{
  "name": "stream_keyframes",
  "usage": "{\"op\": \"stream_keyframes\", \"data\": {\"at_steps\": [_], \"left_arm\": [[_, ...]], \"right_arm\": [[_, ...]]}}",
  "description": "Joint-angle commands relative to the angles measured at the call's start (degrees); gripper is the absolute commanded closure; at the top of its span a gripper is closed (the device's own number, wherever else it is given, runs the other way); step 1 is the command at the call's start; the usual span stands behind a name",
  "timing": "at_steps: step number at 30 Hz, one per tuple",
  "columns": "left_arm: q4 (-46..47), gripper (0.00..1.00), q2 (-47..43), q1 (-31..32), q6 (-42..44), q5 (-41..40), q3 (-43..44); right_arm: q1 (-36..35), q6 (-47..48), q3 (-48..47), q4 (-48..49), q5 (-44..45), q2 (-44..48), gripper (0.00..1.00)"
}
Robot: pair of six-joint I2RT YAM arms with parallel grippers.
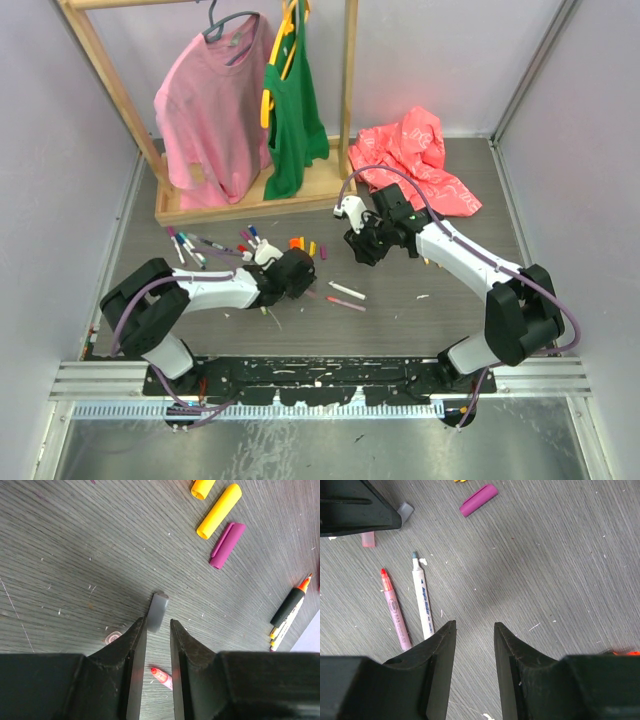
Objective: Open the pen caps
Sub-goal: Place the pen cap at the center of the board.
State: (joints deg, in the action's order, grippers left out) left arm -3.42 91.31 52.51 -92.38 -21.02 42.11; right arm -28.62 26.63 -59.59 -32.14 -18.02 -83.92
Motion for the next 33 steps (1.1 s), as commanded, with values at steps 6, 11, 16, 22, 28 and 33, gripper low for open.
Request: {"op": "stream_keyframes", "data": {"at_steps": [6, 11, 16, 22, 28, 33], "left_arm": [[0.4, 0.73, -2.2, 0.2, 0.2, -1.1, 1.2], [0.7, 0.72, -6.1, 0.3, 3.1, -1.3, 0.9], [0.6, 0.69, -11.9, 0.2, 6.5, -1.7, -0.3], [1.8, 0.6, -21.1, 0.2, 13.5, -3.9, -5.6], [2.3, 0.42, -32.0, 0.2, 32.3, -6.1, -9.9], [-8.0, 0.22, -37.9, -0.7, 41.6, -7.4, -8.6]], "right_arm": [[0.4, -0.3, -1.3, 1.5, -0.5, 2.5, 0.58], [0.4, -0.3, -1.3, 1.5, -0.8, 2.7, 0.58], [0.6, -0.3, -1.2, 1.4, -1.0, 2.8, 0.58], [0.6, 0.0, -1.2, 1.3, -1.6, 3.0, 0.58], [0.6, 0.5, -1.3, 0.8, -2.7, 3.0, 0.58], [0.6, 0.8, -1.4, 0.5, -3.1, 3.0, 0.58]]}}
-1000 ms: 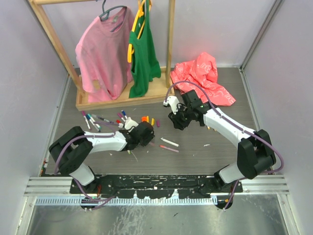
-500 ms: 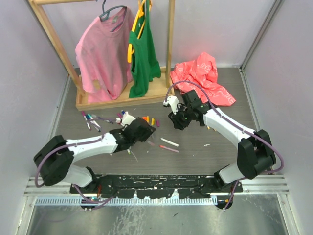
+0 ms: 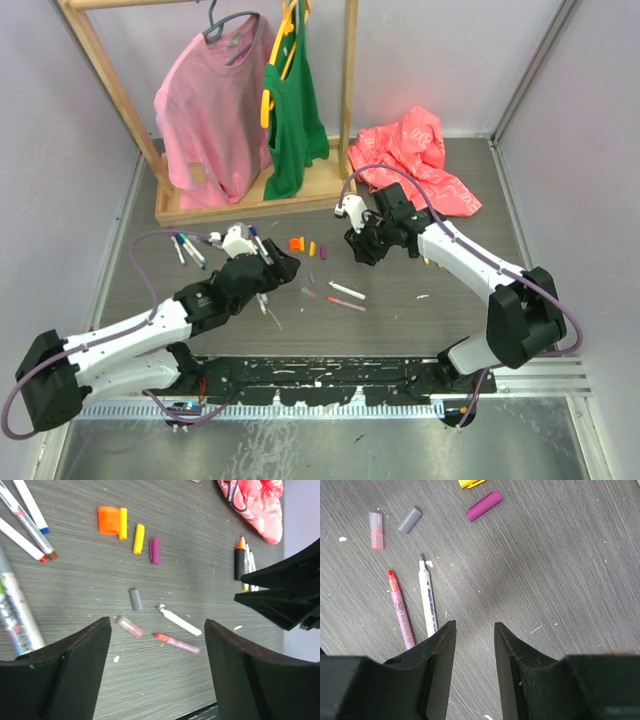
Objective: Open the pen caps
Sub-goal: Place the pen cap at the center of the board, then pick up the pen from the center of the board.
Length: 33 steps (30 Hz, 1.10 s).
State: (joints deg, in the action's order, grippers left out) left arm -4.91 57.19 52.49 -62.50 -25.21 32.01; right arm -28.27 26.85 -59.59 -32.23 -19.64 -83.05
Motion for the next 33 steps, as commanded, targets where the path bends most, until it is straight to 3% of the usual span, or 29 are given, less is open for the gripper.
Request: {"op": "stream_keyframes", "data": {"at_steps": [1, 3, 11, 19, 28, 33], "left_arm": [[-9.3, 0.19, -4.3, -1.1, 12.7, -3.2, 1.7], [-12.8, 0.14, -5.3, -3.0, 13.9, -2.6, 1.8], [-14.9, 0.16, -3.7, -15.4, 16.1, 9.7, 0.5], [-22.0, 0.36, 3.4, -16.8, 13.2, 3.9, 3.9], [-24.1, 0.59, 12.3, -16.8, 11.7, 3.4, 7.2], [-25.9, 0.65, 17.6, -16.9, 11.6, 3.6, 9.8]], "right_arm": [[0.3, 0.6, -1.3, 0.6, -1.5, 2.1, 0.58], [0.3, 0.7, -1.3, 0.6, -1.5, 2.1, 0.57], [0.3, 0.9, -1.4, 0.4, -1.7, 1.7, 0.58], [0.4, 1.0, -1.4, 0.3, -2.0, 1.7, 0.57], [0.5, 1.2, -1.4, 0.1, -2.3, 1.7, 0.58], [0.5, 1.3, -1.5, 0.0, -2.4, 1.7, 0.58]]}}
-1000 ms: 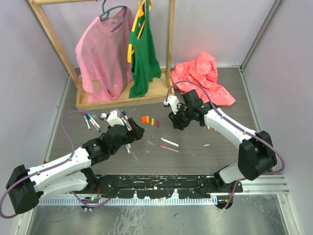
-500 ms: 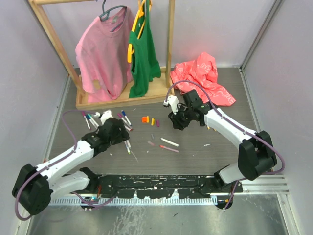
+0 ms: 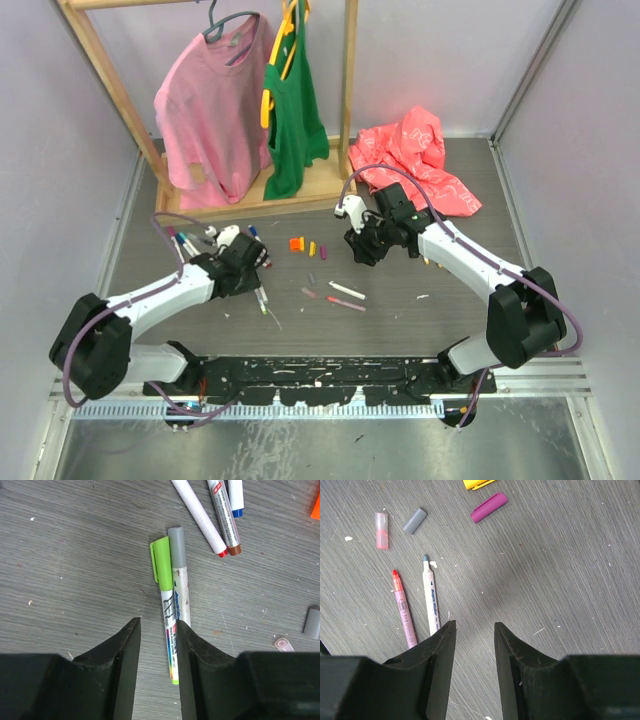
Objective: Open the pen caps
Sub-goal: Pick up the pen from the center of the board.
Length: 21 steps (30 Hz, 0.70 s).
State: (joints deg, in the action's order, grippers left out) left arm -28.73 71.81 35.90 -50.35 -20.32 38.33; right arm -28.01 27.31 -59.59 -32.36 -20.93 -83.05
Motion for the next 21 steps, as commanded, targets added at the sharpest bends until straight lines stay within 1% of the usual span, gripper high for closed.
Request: {"op": "stream_keyframes", "data": {"at_steps": [1, 7, 21], "left_arm": [[-2.3, 0.68, 3.9, -0.3, -0.5, -1.2, 4.0], [-2.8, 0.7, 6.8, -0.3, -0.5, -0.8, 5.1], [-1.6, 0.66, 8.2, -0.3, 0.1, 0.7, 5.3]], "right_arm": [[0.2, 0.8, -1.6, 0.1, -1.1, 1.7, 0.58], [0.2, 0.9, -1.6, 0.0, -1.2, 1.7, 0.58], [0.2, 0.9, -1.5, -0.1, -1.6, 1.7, 0.58]]}}
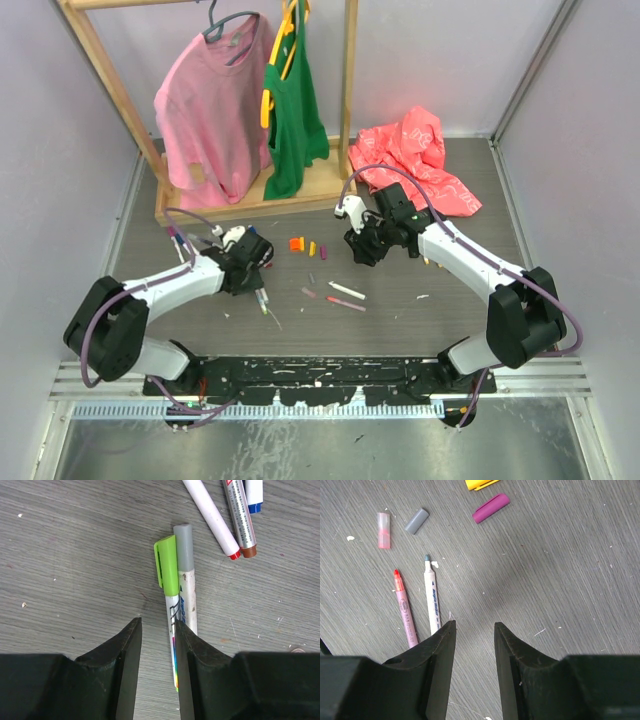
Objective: Open the pen caps
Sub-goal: Pick up the pen from the center of the board.
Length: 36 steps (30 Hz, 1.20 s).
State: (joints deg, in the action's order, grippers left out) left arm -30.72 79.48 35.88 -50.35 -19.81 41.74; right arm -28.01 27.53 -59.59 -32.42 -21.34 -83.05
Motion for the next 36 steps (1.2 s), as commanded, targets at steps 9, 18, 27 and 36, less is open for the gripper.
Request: {"op": "stream_keyframes", "data": {"at_steps": [9, 18, 27, 36], "left_arm": [[0.9, 0.66, 1.9, -0.2, 0.4, 1.4, 2.4], [-0.4, 0.67, 3.8, -0.2, 0.4, 1.4, 3.2], [-1.3, 0.77, 4.9, -0.2, 0.1, 1.2, 3.4], [-2.7, 0.98, 3.1, -0.2, -0.1, 0.1, 3.3]], "right_arm": [[0.2, 0.8, -1.6, -0.1, -1.2, 1.6, 0.58], [0.2, 0.8, -1.6, -0.2, -1.2, 1.6, 0.57], [0.2, 0.9, -1.6, -0.2, -1.3, 1.7, 0.58], [0.2, 0.9, -1.7, -0.4, -2.0, 1.7, 0.57]]}}
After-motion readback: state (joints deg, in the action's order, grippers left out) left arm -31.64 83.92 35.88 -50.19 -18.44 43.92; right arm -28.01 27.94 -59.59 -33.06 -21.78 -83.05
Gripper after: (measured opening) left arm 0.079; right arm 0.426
